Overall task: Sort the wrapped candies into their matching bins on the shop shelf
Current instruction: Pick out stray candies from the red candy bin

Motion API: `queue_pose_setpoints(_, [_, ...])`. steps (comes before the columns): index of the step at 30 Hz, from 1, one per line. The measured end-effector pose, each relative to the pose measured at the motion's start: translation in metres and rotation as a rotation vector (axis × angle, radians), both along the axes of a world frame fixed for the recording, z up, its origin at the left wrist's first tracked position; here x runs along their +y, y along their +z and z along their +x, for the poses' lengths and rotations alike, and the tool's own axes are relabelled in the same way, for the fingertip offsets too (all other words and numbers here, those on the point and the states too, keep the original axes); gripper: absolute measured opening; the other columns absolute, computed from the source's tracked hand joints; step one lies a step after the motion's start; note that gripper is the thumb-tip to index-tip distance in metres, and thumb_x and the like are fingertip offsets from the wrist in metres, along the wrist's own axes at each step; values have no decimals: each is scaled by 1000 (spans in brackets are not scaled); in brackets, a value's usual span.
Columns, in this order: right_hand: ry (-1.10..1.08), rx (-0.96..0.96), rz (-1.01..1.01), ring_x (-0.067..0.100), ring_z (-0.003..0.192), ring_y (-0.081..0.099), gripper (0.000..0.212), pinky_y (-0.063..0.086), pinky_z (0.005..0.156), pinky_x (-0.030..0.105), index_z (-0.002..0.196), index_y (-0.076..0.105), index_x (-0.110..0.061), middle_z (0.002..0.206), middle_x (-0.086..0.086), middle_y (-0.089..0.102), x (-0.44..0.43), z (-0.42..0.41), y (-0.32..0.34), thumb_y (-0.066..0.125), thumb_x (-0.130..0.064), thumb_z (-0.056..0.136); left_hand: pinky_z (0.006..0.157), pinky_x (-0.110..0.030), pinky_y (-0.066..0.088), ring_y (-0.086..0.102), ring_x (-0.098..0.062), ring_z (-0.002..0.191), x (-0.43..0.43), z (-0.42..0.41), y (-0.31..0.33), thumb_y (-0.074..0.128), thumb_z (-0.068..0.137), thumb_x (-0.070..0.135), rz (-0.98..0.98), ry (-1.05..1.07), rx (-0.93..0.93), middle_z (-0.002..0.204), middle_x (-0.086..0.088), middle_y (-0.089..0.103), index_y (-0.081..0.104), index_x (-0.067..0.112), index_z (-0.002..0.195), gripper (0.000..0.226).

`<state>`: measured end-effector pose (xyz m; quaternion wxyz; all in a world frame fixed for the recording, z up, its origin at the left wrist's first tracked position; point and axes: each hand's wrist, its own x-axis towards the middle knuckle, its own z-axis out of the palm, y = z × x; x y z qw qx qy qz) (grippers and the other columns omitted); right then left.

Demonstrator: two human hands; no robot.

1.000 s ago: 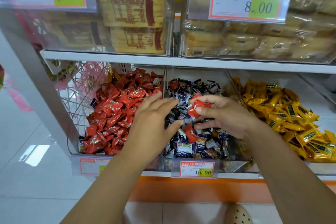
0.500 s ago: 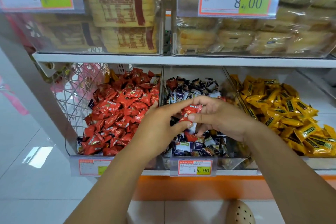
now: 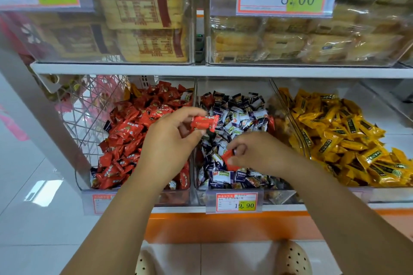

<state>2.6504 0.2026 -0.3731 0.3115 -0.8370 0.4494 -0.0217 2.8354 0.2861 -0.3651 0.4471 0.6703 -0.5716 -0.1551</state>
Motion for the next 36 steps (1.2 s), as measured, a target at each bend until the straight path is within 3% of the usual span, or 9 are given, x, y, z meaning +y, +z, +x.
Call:
queue_pose_setpoints(2, [12,19,-34,10,83,55,35,42,71,20,122,61,-19,94,-6,62,1,11,-11,67,-26,89,57,-9,39,50,-4,64,3,2,1,71,85,19,7,-9,22,79,20,61,63,44,102,32])
queue_pose_setpoints(4, [-24,-20,-69,10,76,56,16,40,62,18,104,67,-19,79,-15,57,-3,14,-13,67,-19,88,59,-11,40,52,-4,66,6,5,3,67,87,19,22,-22,45,83,22,61,60,42,101,28])
queue_pose_setpoints(8, [-119,-149,-28,5,73,62,8,52,65,21,89,68,-26,80,-11,64,-8,9,1,70,-19,86,62,-29,49,61,-15,70,12,20,4,65,89,24,24,60,72,93,10,64,57,42,104,25])
queue_pose_setpoints(15, [-296,-800,56,3,76,63,8,49,66,10,87,66,-25,89,-3,68,2,62,21,73,-23,83,57,-4,34,55,1,72,14,54,2,69,86,21,-21,371,-1,93,7,63,61,36,114,33])
queue_pose_setpoints(19, [-229,-905,86,-5,81,64,11,46,70,6,90,66,-30,90,-13,69,-1,92,13,67,-19,88,66,4,33,55,5,80,13,64,-4,67,87,13,25,339,-33,102,6,65,56,32,130,48])
queue_pose_setpoints(24, [-368,-556,-342,13,83,58,23,39,62,14,112,69,-14,113,2,67,-52,78,-11,52,-12,97,113,-30,27,42,-20,132,14,77,-13,58,87,-1,30,282,-215,142,-1,49,55,24,134,53])
queue_pose_setpoints(27, [-290,-330,-380,16,80,58,32,42,62,13,124,63,-14,128,8,60,-80,78,-22,46,-7,98,114,-30,22,32,-21,134,16,82,-16,56,84,-2,54,292,-216,145,2,44,54,26,135,58])
queue_pose_setpoints(31, [-112,-46,-469,35,125,43,46,38,104,39,143,41,-15,140,14,46,-98,96,-31,46,-13,98,106,-20,13,29,-23,134,17,82,-18,58,85,1,67,294,-264,145,3,44,53,26,135,56])
queue_pose_setpoints(36, [-113,64,-465,33,110,50,32,44,88,34,123,61,-12,121,13,49,-98,102,-22,54,-17,93,100,-14,10,25,-18,132,19,77,-16,56,88,8,59,296,-267,145,7,42,51,28,136,53])
